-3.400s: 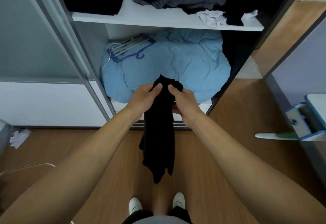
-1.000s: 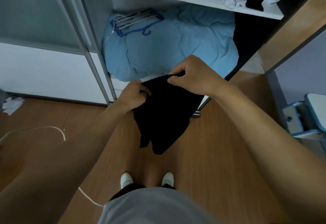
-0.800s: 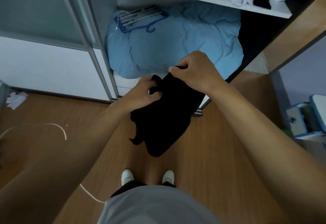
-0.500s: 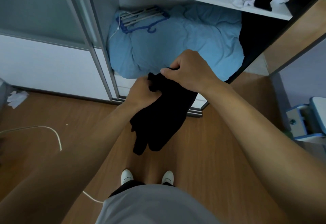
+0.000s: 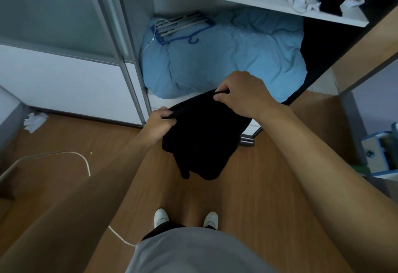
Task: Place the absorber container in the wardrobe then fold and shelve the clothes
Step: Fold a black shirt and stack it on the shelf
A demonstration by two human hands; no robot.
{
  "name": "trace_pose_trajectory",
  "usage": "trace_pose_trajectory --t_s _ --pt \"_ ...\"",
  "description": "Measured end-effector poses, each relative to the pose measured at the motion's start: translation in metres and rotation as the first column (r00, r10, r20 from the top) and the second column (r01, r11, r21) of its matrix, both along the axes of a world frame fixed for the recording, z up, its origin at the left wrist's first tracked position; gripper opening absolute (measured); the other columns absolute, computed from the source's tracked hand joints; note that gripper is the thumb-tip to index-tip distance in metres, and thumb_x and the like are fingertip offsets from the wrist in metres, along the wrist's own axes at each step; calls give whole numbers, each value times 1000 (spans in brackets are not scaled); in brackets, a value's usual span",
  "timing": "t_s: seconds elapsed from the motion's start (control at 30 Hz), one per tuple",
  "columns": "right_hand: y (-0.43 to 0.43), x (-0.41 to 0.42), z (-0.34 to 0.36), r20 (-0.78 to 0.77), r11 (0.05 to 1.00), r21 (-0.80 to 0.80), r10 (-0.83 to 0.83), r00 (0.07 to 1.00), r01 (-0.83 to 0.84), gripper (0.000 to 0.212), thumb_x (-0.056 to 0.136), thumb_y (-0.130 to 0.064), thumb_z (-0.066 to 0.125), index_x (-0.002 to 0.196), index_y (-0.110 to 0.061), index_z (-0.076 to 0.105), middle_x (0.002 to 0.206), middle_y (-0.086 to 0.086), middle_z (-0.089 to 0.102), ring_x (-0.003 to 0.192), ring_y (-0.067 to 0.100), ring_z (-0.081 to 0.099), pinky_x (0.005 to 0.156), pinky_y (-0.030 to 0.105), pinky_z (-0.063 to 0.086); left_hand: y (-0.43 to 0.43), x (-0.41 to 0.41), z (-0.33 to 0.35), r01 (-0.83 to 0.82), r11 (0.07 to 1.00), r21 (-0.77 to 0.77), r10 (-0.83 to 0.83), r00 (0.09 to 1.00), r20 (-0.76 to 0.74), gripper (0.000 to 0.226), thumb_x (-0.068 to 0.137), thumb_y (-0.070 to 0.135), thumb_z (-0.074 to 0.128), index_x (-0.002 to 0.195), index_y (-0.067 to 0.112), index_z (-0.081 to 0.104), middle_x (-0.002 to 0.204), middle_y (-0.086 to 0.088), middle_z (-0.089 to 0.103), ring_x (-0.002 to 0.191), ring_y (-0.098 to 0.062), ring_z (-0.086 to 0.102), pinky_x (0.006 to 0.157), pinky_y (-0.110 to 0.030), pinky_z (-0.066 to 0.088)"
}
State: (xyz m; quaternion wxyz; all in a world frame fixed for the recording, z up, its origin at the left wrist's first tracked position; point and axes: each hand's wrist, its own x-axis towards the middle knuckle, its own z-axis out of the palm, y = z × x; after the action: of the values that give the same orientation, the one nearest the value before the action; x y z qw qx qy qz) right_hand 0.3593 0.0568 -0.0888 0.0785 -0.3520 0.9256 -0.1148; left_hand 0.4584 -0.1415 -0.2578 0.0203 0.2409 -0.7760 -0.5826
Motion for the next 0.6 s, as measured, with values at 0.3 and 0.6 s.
trace_pose_trajectory --t_s 0.3,0.6 --pt "-6 -12 -5 1 989 -101 -109 994 108 18 93 -32 63 97 -21 78 97 3 74 92 24 66 83 39 52 -14 -7 21 68 953 -295 -57 997 46 23 83 15 65 60 15 65 94 4 55 91 -17 60 82 -24 46" --pt "-25 -5 7 22 962 -274 -5 1000 11 17 88 -34 67 94 -23 79 98 -4 76 94 17 67 83 35 52 6 -20 69 262 953 -154 -289 938 -192 19 90 -1 62 91 16 70 89 10 61 93 -4 59 87 -12 39"
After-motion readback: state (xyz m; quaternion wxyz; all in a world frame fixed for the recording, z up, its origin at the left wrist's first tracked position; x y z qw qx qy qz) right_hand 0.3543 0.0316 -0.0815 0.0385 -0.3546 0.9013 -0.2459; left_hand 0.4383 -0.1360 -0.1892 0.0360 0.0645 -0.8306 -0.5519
